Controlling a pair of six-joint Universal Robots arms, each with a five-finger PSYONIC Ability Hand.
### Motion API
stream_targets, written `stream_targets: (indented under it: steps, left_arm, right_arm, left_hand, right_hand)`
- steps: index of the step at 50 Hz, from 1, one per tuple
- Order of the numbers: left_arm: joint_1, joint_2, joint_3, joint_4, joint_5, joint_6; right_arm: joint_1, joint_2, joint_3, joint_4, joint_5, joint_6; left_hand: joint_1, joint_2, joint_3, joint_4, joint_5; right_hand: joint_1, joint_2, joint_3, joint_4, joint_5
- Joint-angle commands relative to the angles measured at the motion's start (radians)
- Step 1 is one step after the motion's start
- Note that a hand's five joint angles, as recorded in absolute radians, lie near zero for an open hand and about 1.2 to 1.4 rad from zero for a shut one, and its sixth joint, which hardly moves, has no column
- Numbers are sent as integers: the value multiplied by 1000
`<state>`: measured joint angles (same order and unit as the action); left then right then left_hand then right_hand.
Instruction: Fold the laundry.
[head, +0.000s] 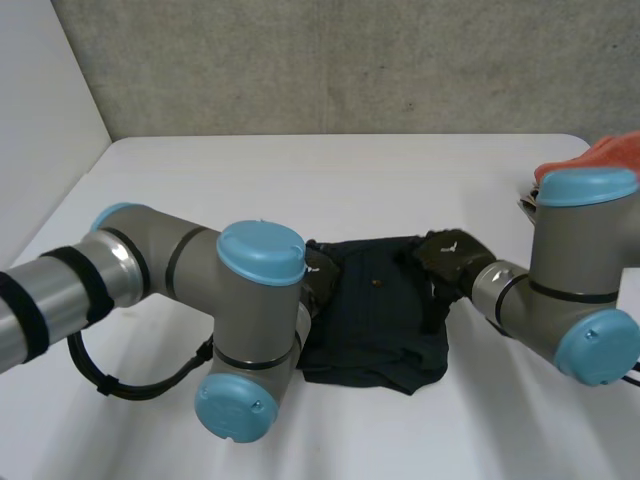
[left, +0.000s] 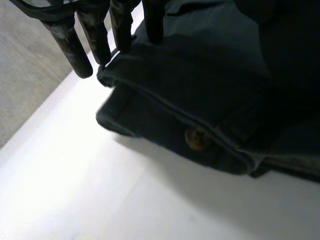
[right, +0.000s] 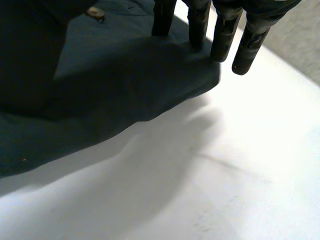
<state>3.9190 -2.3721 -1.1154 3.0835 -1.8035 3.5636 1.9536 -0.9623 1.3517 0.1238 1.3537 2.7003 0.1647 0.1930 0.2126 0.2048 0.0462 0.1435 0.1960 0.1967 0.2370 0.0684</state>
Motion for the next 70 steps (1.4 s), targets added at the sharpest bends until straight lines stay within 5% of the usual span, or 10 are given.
stream_targets:
  steps: [1,9,15,21,38,61,64,68,70]
  left_arm:
    - [-9,201,-64,18,39,-22]
    - [31,433,-119,0,229,-129]
    - [103,539,-165,-136,508,-198]
    - [135,563,-158,-187,661,-259]
    - [143,583,-170,-186,670,-272]
    - [145,613,-176,-184,668,-276]
    - [145,613,-182,-184,668,-276]
    - [146,613,-184,-184,668,-276]
    - [145,613,-185,-184,668,-276]
  right_arm:
    - [-5,-198,114,-106,-5,99]
    - [-5,-472,403,-289,-28,119]
    - [5,-510,581,-369,-53,113]
    - [76,-451,682,-501,-58,112]
    - [176,-161,636,-788,73,-43]
    - [182,-20,442,-805,79,-63]
    - [182,2,406,-805,77,-60]
    - [179,39,327,-779,79,-50]
    - [171,42,311,-760,77,-50]
  left_hand:
    - [10,-18,-38,-30,-46]
    - [14,-15,-34,-26,-42]
    - [17,-12,-31,-24,-39]
    - [19,-9,-28,-21,-37]
    - [19,-9,-28,-21,-37]
    - [19,-9,-28,-21,-37]
    - [19,-9,-28,-21,-37]
    - [19,-9,-28,-21,-37]
    - [19,-9,-28,-21,-37]
  right_hand:
    - [31,-21,-22,-62,-68]
    - [31,-21,-22,-62,-68]
    - [31,-21,-22,-62,-68]
    - [31,-21,-22,-62,-68]
    - [31,-21,-22,-62,-68]
    - [46,-6,-7,-47,-53]
    - [302,249,248,208,202]
    - [1113,1061,1060,1020,1014]
    - [1253,1200,1199,1159,1153]
